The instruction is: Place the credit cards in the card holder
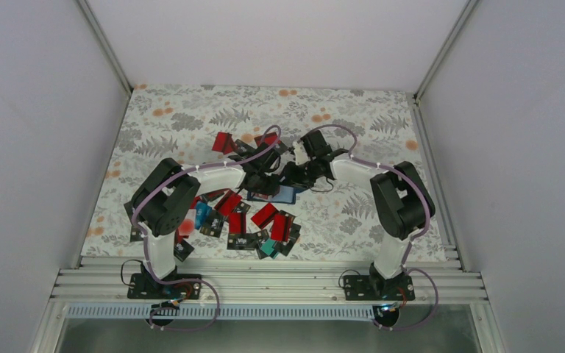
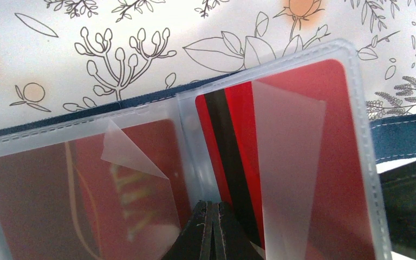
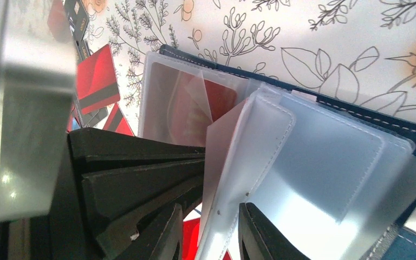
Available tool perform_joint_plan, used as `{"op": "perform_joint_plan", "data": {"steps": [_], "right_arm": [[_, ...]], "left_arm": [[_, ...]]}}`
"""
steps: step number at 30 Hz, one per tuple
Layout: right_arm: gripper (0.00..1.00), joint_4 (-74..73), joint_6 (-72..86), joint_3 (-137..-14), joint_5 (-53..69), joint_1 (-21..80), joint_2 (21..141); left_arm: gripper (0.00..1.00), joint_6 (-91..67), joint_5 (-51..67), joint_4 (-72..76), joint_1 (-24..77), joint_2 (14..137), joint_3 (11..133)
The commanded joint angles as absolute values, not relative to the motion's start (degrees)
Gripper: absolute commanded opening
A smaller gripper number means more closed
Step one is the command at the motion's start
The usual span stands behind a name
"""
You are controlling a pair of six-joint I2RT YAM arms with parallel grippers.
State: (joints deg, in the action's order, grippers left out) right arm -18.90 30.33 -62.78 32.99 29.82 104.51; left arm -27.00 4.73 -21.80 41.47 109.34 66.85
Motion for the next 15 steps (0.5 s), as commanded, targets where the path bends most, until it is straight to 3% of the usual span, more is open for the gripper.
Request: {"op": "perform_joint_plan", "data": {"steps": [1,15], "right_arm": [[0.29,-19.17,30.15,-64.79,33.4,30.94,106.52],[0.3,-21.23,29.97,-69.38,32.93,32.97,108.66]], "left_arm": [[0.02,-27.27,3.34,-25.33,41.41,107.47,67.49],[0.02,-29.33,1.49,-28.64,38.45,96.3,64.77]]}}
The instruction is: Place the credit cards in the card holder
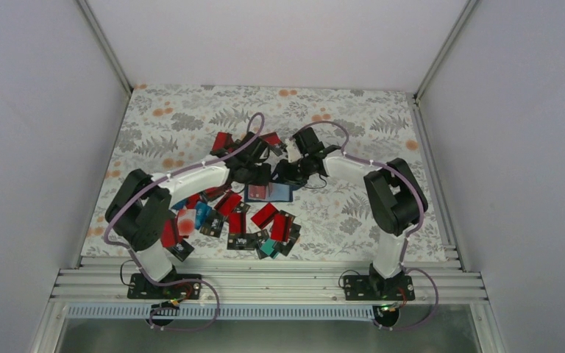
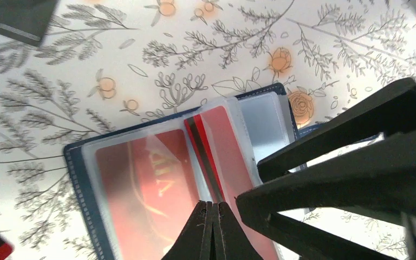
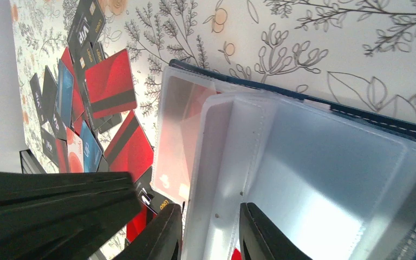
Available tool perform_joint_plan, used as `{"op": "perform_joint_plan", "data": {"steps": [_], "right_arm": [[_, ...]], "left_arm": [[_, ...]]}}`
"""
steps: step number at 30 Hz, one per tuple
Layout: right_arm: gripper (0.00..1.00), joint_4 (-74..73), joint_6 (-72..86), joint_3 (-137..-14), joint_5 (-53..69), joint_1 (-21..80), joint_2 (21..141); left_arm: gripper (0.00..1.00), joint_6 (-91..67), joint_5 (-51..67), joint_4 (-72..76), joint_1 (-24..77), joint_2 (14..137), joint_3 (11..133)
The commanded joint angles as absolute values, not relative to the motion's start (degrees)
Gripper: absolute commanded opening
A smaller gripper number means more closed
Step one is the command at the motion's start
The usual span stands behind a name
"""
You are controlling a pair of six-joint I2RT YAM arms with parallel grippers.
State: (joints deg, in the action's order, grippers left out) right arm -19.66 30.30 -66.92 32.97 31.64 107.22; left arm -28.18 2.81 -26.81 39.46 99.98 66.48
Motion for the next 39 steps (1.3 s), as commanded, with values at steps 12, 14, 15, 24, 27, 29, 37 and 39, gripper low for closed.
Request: {"op": "perform_joint_plan", "data": {"steps": [12,14,15,24,27,29,37,39], "right_arm": [[0.34,-21.58,31.88,-76.73,34.89,37.66,115.19],[0.35,-21.17,32.42,-78.42,35.96,38.55,117.04],[0.35,-20.44,32.65,-79.17,37.17,38.8,118.18],[0.38,-21.42,30.39,-83.8,40.06,39.12,119.26],[0.4,-22.37,28.83,-82.42,39.04,39.11,116.1],[0.42,-22.71,28.42,-80.54,37.46,39.03,113.3],[0.46,-22.78,28.05,-66.86,32.49,39.18,100.82],[0.46,-22.43,28.37,-61.89,31.4,39.28,97.76]], "left_arm": [[0.02,-29.54,-0.85,-30.81,34.52,84.07,55.88],[0.02,-29.66,-1.19,-31.08,34.06,81.93,54.03],[0.03,-29.83,-1.27,-31.17,33.79,80.88,53.16],[0.06,-31.42,-2.06,-33.92,33.57,71.93,46.77],[0.06,-31.97,-1.69,-35.18,33.58,69.28,45.05],[0.06,-32.23,-0.75,-35.85,33.75,67.75,43.95],[0.17,-37.03,0.6,-37.25,40.84,65.43,41.14],[0.18,-38.57,0.32,-36.72,44.04,65.75,40.44]]}}
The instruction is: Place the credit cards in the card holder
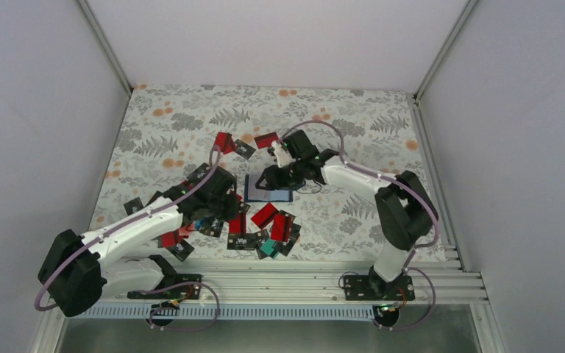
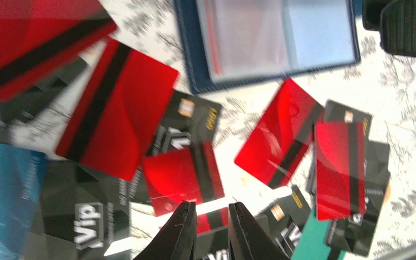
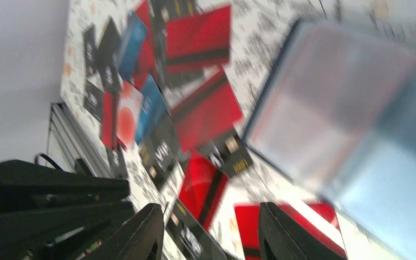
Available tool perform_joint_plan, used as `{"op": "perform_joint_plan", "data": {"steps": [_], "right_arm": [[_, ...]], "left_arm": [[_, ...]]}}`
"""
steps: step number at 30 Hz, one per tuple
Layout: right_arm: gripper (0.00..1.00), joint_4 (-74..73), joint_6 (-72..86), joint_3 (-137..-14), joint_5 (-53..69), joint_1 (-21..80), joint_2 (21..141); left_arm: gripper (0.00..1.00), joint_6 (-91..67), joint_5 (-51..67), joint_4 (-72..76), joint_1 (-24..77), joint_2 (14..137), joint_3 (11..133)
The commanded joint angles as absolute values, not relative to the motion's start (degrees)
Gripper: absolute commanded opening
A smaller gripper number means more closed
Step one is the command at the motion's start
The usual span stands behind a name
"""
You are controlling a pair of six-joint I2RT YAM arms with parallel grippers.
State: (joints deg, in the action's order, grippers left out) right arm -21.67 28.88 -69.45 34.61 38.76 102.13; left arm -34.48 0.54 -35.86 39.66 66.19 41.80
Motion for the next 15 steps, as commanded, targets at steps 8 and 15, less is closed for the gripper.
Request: {"op": "perform_joint_plan", "data": {"steps": [8,15], "right_arm": [[0.49,-20.13,34.12,-43.07,27.11,39.38,83.5],[0.5,-20.31,38.42,-34.25,21.91,39.25,75.61]], "left_arm": [[0.34,-42.6,2.17,-28.44,53.86,70.88,38.98],[0.56,-44.59,-1.48,-27.79,62.35,85.12,47.74]]}}
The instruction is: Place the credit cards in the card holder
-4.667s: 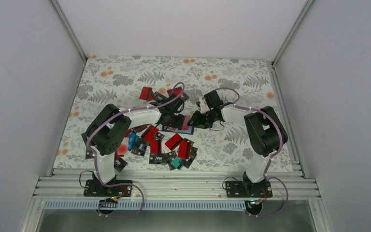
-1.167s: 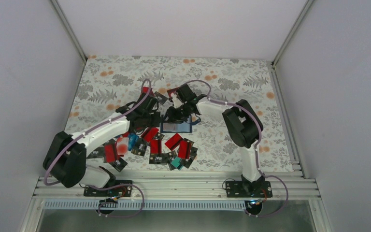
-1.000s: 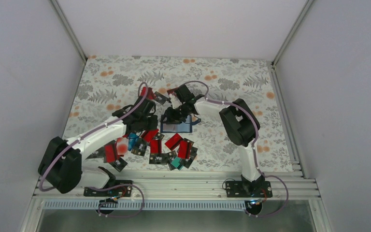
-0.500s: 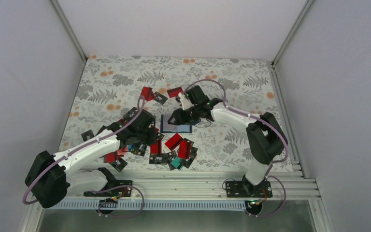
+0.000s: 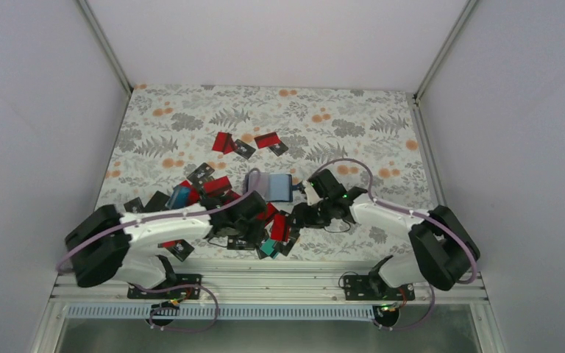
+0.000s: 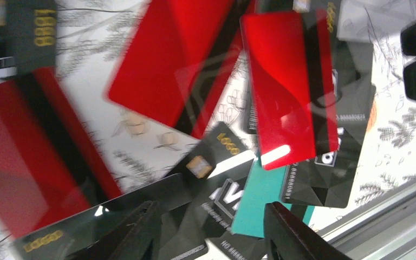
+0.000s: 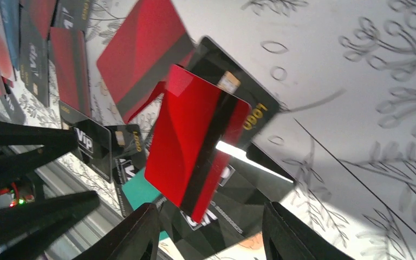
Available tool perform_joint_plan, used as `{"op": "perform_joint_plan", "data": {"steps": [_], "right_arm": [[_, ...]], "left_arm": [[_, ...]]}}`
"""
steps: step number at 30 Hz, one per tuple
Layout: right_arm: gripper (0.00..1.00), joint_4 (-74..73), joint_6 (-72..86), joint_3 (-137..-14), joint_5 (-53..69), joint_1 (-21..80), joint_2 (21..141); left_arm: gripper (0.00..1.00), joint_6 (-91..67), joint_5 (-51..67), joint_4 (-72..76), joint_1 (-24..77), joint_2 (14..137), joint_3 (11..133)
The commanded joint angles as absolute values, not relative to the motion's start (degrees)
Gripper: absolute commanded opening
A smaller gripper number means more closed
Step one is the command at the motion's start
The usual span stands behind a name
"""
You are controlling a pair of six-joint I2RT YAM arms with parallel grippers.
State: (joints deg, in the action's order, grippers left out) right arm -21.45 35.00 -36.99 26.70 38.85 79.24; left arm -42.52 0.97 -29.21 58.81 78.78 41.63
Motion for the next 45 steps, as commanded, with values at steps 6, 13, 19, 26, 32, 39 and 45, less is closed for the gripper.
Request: {"op": "perform_joint_plan", "data": {"steps": [6,13,19,26,32,39,45], "right_arm": [[0.52,-23.64,40.8,-31.22,15.62,36.67,69.36],[0.6,-27.2,38.25,-29.95,13.26,31.87,63.22],[0.6,-26.37,35.82,-28.42,16.22,29.6,62.88],[0.6,-25.72,34.59,-27.95,18.44,29.04,62.55],[0.6,-25.31,34.19,-27.87,18.96,28.85,62.97],[0.59,-25.32,33.99,-27.78,19.1,28.78,63.08],[0.59,-25.31,33.89,-27.86,19.16,28.74,63.56]], "left_arm": [[0.73,-45.71,-3.75,-30.93,65.29,96.01,56.84],[0.81,-46.07,-4.84,-35.71,66.48,103.48,63.78],[0.83,-48.57,-9.79,-43.77,68.37,108.17,69.7],[0.83,-53.11,-14.18,-48.11,70.2,108.49,71.82],[0.84,-53.48,-13.92,-47.33,70.21,108.12,71.24],[0.79,-53.31,-12.08,-44.85,70.21,110.25,69.98],[0.65,-53.73,-10.35,-42.15,70.22,110.56,67.1]]}}
